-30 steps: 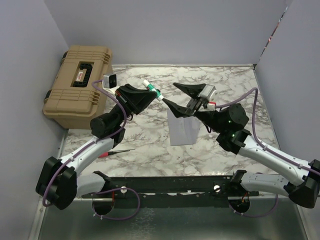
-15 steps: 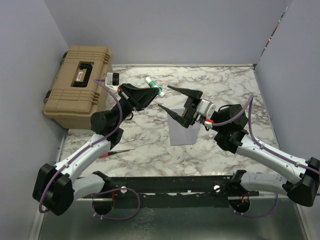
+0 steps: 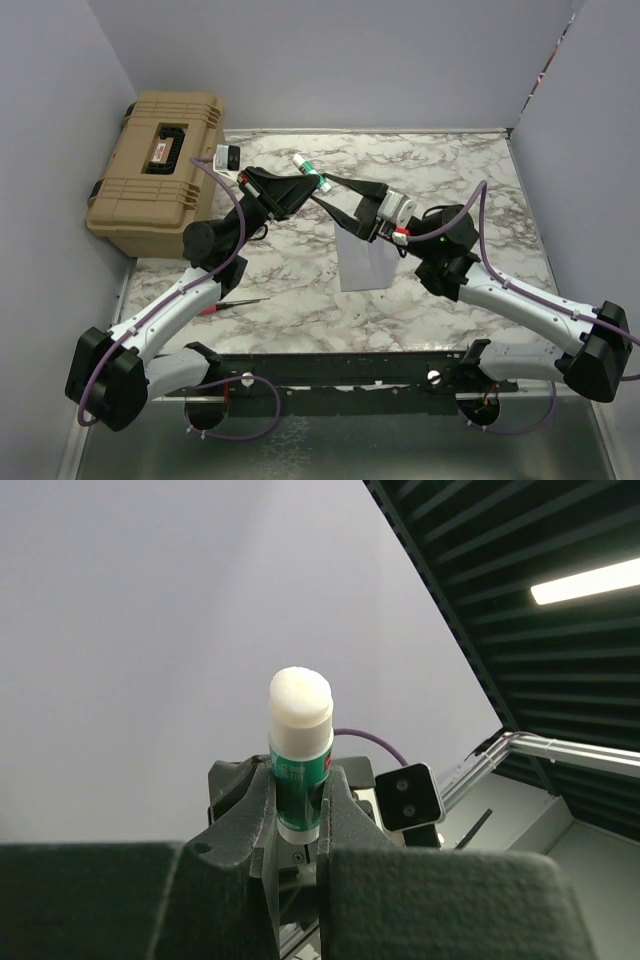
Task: Place the letter into the envelope and seal it
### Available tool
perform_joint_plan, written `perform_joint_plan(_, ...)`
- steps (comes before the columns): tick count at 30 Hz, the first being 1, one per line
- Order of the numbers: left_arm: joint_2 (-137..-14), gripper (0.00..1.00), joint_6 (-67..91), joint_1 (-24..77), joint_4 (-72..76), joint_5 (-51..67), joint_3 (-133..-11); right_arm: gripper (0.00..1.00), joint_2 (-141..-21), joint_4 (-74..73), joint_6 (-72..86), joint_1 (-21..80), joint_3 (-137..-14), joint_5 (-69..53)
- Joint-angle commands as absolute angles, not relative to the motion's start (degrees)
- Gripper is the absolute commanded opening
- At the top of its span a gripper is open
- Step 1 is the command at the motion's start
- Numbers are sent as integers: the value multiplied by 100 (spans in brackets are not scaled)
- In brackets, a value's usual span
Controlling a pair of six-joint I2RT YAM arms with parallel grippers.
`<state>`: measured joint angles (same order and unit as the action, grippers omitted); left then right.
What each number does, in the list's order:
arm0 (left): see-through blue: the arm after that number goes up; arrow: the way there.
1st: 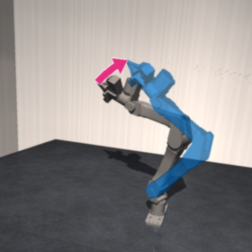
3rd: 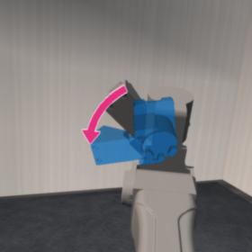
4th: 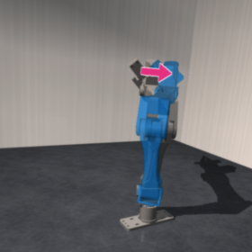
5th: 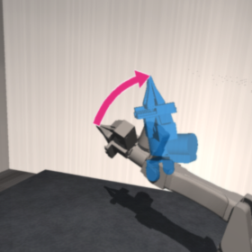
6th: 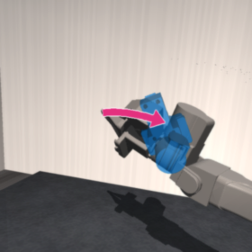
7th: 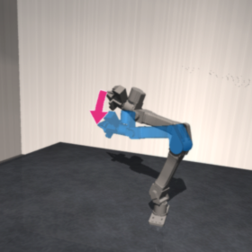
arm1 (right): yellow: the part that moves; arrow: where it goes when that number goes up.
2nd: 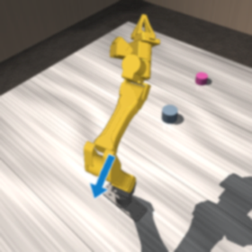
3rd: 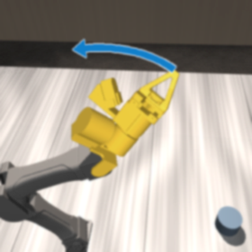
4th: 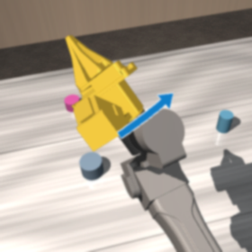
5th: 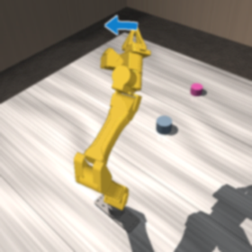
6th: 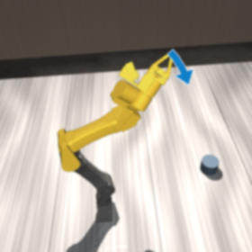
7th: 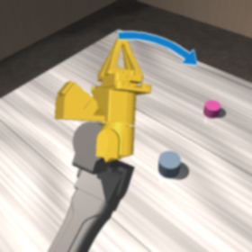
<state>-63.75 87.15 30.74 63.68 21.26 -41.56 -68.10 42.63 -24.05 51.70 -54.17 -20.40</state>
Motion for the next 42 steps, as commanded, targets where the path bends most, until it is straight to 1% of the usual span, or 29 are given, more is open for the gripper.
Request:
perform_joint_plan(1, -6249, 0, 8623, 3077, 6432, 2013, -4189, 44, -6887, 4532, -2233, 5176, -5589, -1879)
perform_joint_plan(4, -6253, 0, 8592, 3079, 6425, 1987, -4167, 43, -6901, 4691, -2095, 5177, -5551, -1863)
perform_joint_plan(7, -6258, 0, 8579, 3077, 6416, 1982, -4179, 47, -6891, 4842, -2050, 5177, -5487, -1736)
perform_joint_plan(12, -6264, 0, 8556, 3074, 6400, 1966, -4171, 49, -6935, 4959, -2013, 5177, -5500, -1376)
perform_joint_plan(14, -6259, 0, 8569, 3073, 6398, 1944, -4158, 49, -6971, 4979, -2016, 5173, -5520, -1153)
perform_joint_plan(16, -6249, 0, 8561, 3075, 6398, 1946, -4172, 47, -6997, 4919, -2060, 5177, -5553, -1117)
perform_joint_plan(24, -6301, 0, 8584, 3076, 6390, 2021, -4189, 23, -7159, 4920, -2137, 5177, -5667, -1539)
perform_joint_plan(29, -6285, 0, 8575, 3071, 6351, 2005, -4143, 7, -7118, 5257, -2104, 5177, -5540, -1380)
perform_joint_plan(31, -6263, 4, 8530, 3076, 6310, 1995, -4146, 3, -7065, 5320, -2096, 5179, -5488, -1320)
perform_joint_plan(32, -6252, 8, 8493, 3075, 6273, 1995, -4153, 1, -7032, 5344, -2078, 5177, -5451, -1288)
perform_joint_plan(33, -6242, 14, 8450, 3076, 6241, 2000, -4161, 1, -7000, 5361, -2029, 5177, -5421, -1233)
perform_joint_plan(34, -6228, 25, 8402, 3071, 6189, 2003, -4170, 1, -6964, 5338, -1989, 5177, -5403, -1174)
perform_joint_plan(35, -6209, 48, 8345, 3068, 6126, 1999, -4174, 1, -6918, 5313, -1943, 5177, -5379, -1132)
perform_joint_plan(36, -6187, 60, 8292, 3067, 6051, 1988, -4175, 1, -6879, 5309, -1874, 5177, -5346, -1068)
perform_joint_plan(37, -6154, 68, 8217, 3072, 5965, 1987, -4179, 1, -6830, 5298, -1805, 5177, -5306, -1016)
perform_joint_plan(38, -6126, 76, 8125, 3068, 5873, 1991, -4190, 1, -6768, 5262, -1713, 5177, -5263, -949)
perform_joint_plan(39, -6100, 81, 8045, 3064, 5763, 2013, -4211, 1, -6703, 5196, -1641, 5177, -5224, -894)
perform_joint_plan(42, -6057, 91, 7838, 3029, 5425, 2148, -4318, 1, -6462, 4977, -1449, 5172, -5093, -798)
